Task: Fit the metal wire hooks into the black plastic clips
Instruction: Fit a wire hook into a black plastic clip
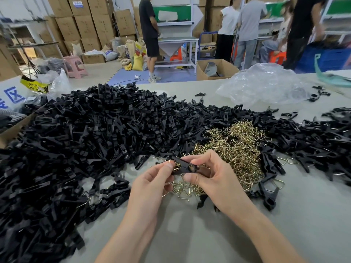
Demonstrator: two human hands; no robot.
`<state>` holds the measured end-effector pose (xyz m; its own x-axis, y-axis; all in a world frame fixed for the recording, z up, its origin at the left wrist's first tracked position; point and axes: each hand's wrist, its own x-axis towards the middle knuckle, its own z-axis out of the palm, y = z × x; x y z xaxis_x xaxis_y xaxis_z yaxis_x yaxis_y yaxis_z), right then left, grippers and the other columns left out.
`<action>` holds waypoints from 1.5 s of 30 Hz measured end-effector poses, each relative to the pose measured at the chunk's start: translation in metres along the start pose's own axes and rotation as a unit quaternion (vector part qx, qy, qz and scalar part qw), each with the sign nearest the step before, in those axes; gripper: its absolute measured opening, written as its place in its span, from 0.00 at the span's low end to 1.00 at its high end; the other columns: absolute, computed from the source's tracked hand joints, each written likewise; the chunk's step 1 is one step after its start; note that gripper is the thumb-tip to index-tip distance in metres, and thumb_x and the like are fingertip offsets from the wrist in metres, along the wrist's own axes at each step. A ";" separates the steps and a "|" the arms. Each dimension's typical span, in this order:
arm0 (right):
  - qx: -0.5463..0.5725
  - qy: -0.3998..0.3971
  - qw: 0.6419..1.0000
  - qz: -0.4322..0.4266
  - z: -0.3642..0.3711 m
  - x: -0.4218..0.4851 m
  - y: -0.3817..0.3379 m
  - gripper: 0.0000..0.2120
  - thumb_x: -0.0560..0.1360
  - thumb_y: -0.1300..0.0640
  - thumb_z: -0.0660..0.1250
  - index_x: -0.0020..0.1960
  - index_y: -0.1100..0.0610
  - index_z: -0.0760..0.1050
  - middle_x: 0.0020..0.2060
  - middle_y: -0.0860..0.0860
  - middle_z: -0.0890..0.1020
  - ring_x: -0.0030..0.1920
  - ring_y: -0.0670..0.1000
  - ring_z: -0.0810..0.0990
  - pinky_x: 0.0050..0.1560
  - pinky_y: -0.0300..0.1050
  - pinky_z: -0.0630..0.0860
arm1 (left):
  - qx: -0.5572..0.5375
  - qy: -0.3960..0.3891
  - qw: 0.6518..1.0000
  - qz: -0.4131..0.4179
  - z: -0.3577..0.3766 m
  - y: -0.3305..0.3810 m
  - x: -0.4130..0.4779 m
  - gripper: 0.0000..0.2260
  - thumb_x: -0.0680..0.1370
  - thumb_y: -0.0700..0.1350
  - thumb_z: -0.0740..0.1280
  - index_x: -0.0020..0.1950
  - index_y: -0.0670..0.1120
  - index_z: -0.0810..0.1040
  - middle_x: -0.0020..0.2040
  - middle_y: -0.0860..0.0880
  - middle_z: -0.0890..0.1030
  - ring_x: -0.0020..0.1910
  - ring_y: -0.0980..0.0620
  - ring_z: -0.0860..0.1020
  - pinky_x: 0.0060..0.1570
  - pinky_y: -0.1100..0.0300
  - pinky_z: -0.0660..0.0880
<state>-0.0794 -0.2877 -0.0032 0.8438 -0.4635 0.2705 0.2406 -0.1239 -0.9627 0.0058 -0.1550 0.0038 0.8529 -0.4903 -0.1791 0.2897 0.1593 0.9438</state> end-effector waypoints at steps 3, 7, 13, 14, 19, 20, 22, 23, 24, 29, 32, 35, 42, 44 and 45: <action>0.026 -0.004 1.000 0.010 -0.001 0.000 0.000 0.15 0.69 0.61 0.77 0.43 0.44 0.76 0.56 0.46 0.85 0.55 0.50 0.85 0.56 0.40 0.79 | -0.024 -0.033 0.999 -0.021 -0.003 0.003 0.000 0.07 0.77 0.45 0.70 0.47 0.46 0.88 0.43 0.47 0.85 0.38 0.56 0.78 0.44 0.59 0.73; 0.037 -0.008 0.999 0.015 -0.003 0.000 0.001 0.14 0.71 0.65 0.76 0.46 0.51 0.74 0.56 0.46 0.86 0.53 0.50 0.85 0.52 0.36 0.79 | -0.038 -0.062 0.997 -0.029 -0.006 0.005 0.001 0.08 0.72 0.47 0.72 0.46 0.46 0.88 0.42 0.47 0.84 0.38 0.56 0.78 0.43 0.60 0.73; -0.004 -0.015 1.000 0.013 -0.001 -0.001 0.000 0.16 0.73 0.68 0.75 0.47 0.50 0.74 0.56 0.44 0.85 0.54 0.47 0.85 0.55 0.36 0.78 | 0.017 -0.047 0.999 -0.004 -0.004 -0.002 0.000 0.05 0.75 0.46 0.72 0.45 0.49 0.88 0.40 0.45 0.82 0.36 0.55 0.77 0.39 0.61 0.76; -0.018 -0.019 1.000 0.014 0.001 -0.002 0.001 0.17 0.73 0.69 0.74 0.46 0.48 0.74 0.56 0.44 0.85 0.55 0.47 0.85 0.55 0.37 0.78 | 0.067 -0.032 0.997 0.026 -0.004 -0.004 0.000 0.06 0.78 0.44 0.70 0.46 0.51 0.87 0.40 0.43 0.82 0.36 0.54 0.77 0.41 0.58 0.75; -0.142 -0.031 0.989 -0.034 0.009 -0.008 0.002 0.16 0.73 0.66 0.76 0.47 0.47 0.75 0.58 0.39 0.81 0.56 0.45 0.83 0.57 0.37 0.77 | 0.162 -0.029 0.982 0.093 0.005 -0.009 -0.011 0.12 0.80 0.49 0.62 0.61 0.60 0.81 0.42 0.54 0.83 0.41 0.55 0.79 0.45 0.56 0.75; -0.174 -0.028 0.983 -0.057 0.010 -0.009 0.002 0.17 0.73 0.65 0.76 0.47 0.46 0.74 0.59 0.38 0.80 0.58 0.44 0.82 0.57 0.36 0.76 | 0.164 -0.024 0.981 0.096 0.006 -0.010 -0.012 0.17 0.77 0.55 0.62 0.65 0.66 0.75 0.44 0.59 0.82 0.42 0.60 0.80 0.46 0.59 0.75; -0.214 -0.030 0.971 -0.100 0.012 -0.010 0.001 0.19 0.73 0.65 0.75 0.46 0.42 0.72 0.59 0.38 0.79 0.60 0.44 0.80 0.57 0.37 0.75 | 0.158 -0.029 0.982 0.101 0.006 -0.011 -0.013 0.22 0.72 0.63 0.60 0.66 0.75 0.67 0.49 0.67 0.80 0.47 0.67 0.79 0.48 0.64 0.76; -0.230 -0.033 0.965 -0.119 0.014 -0.010 0.001 0.20 0.72 0.65 0.75 0.46 0.41 0.72 0.59 0.38 0.78 0.61 0.44 0.79 0.58 0.37 0.74 | 0.139 -0.038 0.985 0.091 0.007 -0.011 -0.013 0.22 0.71 0.67 0.60 0.66 0.76 0.68 0.54 0.68 0.80 0.52 0.67 0.78 0.56 0.61 0.76; -0.251 -0.035 0.958 -0.136 0.016 -0.011 0.003 0.22 0.71 0.66 0.75 0.46 0.40 0.72 0.59 0.38 0.77 0.61 0.44 0.78 0.60 0.37 0.73 | 0.122 -0.045 0.988 0.079 0.009 -0.011 -0.012 0.23 0.70 0.69 0.60 0.66 0.75 0.69 0.59 0.66 0.79 0.58 0.65 0.77 0.64 0.54 0.74; -0.358 -0.018 0.908 -0.214 0.023 -0.014 0.010 0.19 0.70 0.63 0.74 0.49 0.43 0.71 0.59 0.37 0.74 0.60 0.44 0.72 0.62 0.40 0.69 | -0.002 -0.058 0.997 0.044 0.017 -0.015 -0.008 0.21 0.71 0.67 0.66 0.62 0.64 0.79 0.63 0.52 0.82 0.66 0.50 0.78 0.70 0.41 0.69; -0.370 0.008 0.897 -0.242 0.025 -0.013 0.010 0.16 0.71 0.59 0.73 0.52 0.42 0.73 0.58 0.37 0.76 0.60 0.45 0.72 0.63 0.43 0.71 | -0.026 -0.058 0.998 0.025 0.017 -0.014 -0.007 0.23 0.71 0.69 0.66 0.61 0.60 0.81 0.61 0.50 0.83 0.64 0.48 0.79 0.69 0.41 0.70; -0.365 0.010 0.900 -0.238 0.024 -0.012 0.011 0.13 0.71 0.54 0.67 0.54 0.43 0.76 0.58 0.38 0.76 0.62 0.44 0.71 0.65 0.42 0.70 | -0.031 -0.071 0.997 0.005 0.017 -0.012 -0.008 0.24 0.72 0.69 0.67 0.59 0.56 0.83 0.58 0.49 0.85 0.60 0.48 0.82 0.60 0.48 0.77; -0.370 -0.052 0.904 -0.210 0.019 -0.012 0.016 0.15 0.72 0.54 0.73 0.59 0.47 0.80 0.64 0.37 0.74 0.69 0.43 0.69 0.71 0.41 0.66 | -0.053 -0.020 0.998 -0.017 0.018 -0.014 -0.004 0.24 0.79 0.64 0.59 0.49 0.49 0.87 0.38 0.46 0.81 0.35 0.51 0.78 0.40 0.56 0.77; -0.364 -0.054 0.910 -0.189 0.018 -0.012 0.015 0.20 0.72 0.52 0.75 0.63 0.46 0.79 0.64 0.35 0.74 0.68 0.41 0.68 0.70 0.41 0.67 | -0.063 -0.006 0.998 -0.020 0.017 -0.012 -0.002 0.24 0.82 0.61 0.56 0.51 0.47 0.86 0.30 0.46 0.74 0.29 0.51 0.73 0.34 0.57 0.74; -0.363 -0.053 0.913 -0.179 0.018 -0.012 0.014 0.22 0.72 0.51 0.76 0.65 0.46 0.78 0.64 0.35 0.73 0.67 0.41 0.68 0.69 0.41 0.67 | -0.064 0.002 0.998 -0.016 0.017 -0.012 -0.001 0.24 0.83 0.61 0.56 0.52 0.48 0.86 0.28 0.46 0.73 0.28 0.51 0.73 0.32 0.57 0.73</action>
<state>-0.0779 -0.2680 -0.0197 0.8248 -0.1961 0.5304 0.1617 -0.8170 -0.5535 -0.0061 -0.1705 -0.0029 0.8442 -0.4935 -0.2092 0.3689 0.2517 0.8947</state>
